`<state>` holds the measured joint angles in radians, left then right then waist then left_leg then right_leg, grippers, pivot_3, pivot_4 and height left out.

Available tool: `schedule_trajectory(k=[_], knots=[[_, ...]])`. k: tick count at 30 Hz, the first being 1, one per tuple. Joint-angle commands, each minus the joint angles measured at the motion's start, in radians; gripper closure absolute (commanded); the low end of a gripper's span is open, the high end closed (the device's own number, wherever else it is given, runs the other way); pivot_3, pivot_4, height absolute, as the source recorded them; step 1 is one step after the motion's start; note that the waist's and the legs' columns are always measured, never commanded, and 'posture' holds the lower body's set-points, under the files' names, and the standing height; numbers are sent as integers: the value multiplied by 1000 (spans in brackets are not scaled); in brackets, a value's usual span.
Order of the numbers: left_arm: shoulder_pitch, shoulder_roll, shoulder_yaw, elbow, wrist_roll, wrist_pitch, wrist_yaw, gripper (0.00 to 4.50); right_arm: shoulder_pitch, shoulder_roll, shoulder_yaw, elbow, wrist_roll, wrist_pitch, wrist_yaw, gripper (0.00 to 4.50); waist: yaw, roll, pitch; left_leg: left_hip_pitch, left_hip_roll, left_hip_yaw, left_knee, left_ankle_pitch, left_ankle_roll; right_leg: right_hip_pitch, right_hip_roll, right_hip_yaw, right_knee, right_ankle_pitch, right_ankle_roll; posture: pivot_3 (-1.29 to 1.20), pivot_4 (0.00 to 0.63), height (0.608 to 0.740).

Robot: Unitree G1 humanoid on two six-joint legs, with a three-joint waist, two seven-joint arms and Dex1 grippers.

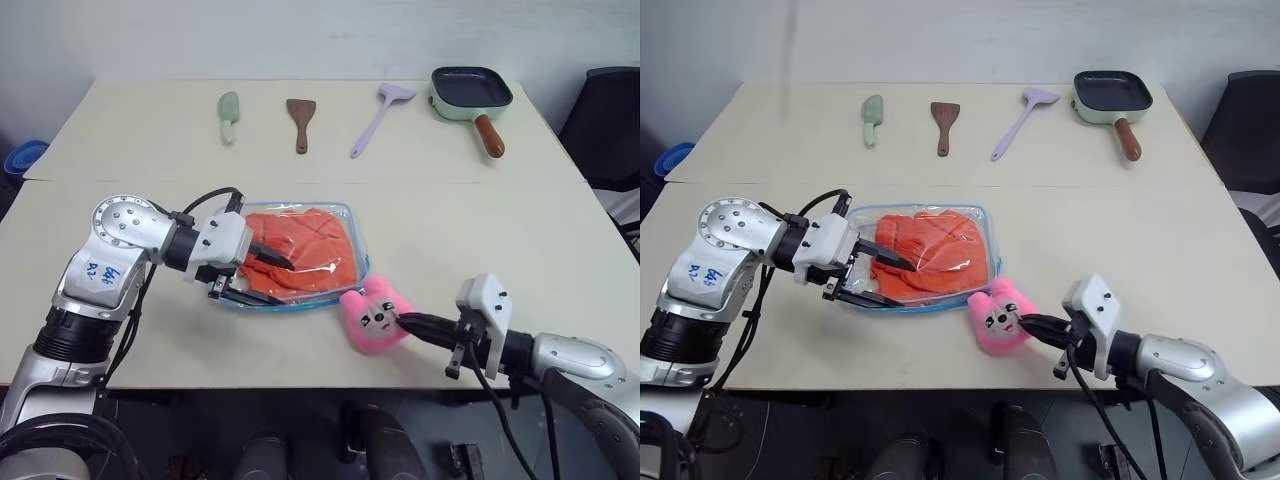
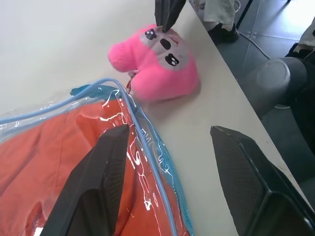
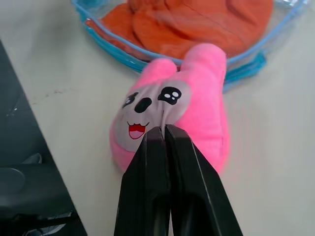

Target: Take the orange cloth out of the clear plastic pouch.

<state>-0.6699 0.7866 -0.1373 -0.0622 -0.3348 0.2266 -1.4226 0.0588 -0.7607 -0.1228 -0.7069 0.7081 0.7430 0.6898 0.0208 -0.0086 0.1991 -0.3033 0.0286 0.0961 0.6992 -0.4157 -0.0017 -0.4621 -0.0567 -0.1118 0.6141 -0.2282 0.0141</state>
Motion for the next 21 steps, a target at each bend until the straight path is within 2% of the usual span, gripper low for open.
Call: schedule_trajectory(k=[1,8,14,18,21], knots=[[-33,-8,3,6,9,-21,9,1717,-26,22,60,-29,7,-10,8,4480,0,0,0,0,0,0,0,0,0,0,0,0,0,0,0,0,150,740],[-52,-52,-24,-3,13,-27,5,1717,-117,69,194,23,-21,-23,39,4480,0,0,0,0,0,0,0,0,0,0,0,0,0,0,0,0,150,740],[-98,-139,-100,66,78,-85,18,1717,-259,16,410,140,-245,-99,124,4480,0,-1,-1,0,-1,0,1,0,0,0,1,0,1,0,0,0,150,740],[-133,-217,-155,119,124,-148,23,1717,-288,8,463,155,-302,-126,153,4480,2,-3,-2,0,-1,0,1,0,0,0,1,0,2,0,0,0,150,740],[-142,-250,-220,168,194,-264,-1,1717,-286,13,470,149,-328,-133,151,4480,3,-3,-2,0,-1,0,2,0,0,0,0,0,4,0,0,0,150,740]])
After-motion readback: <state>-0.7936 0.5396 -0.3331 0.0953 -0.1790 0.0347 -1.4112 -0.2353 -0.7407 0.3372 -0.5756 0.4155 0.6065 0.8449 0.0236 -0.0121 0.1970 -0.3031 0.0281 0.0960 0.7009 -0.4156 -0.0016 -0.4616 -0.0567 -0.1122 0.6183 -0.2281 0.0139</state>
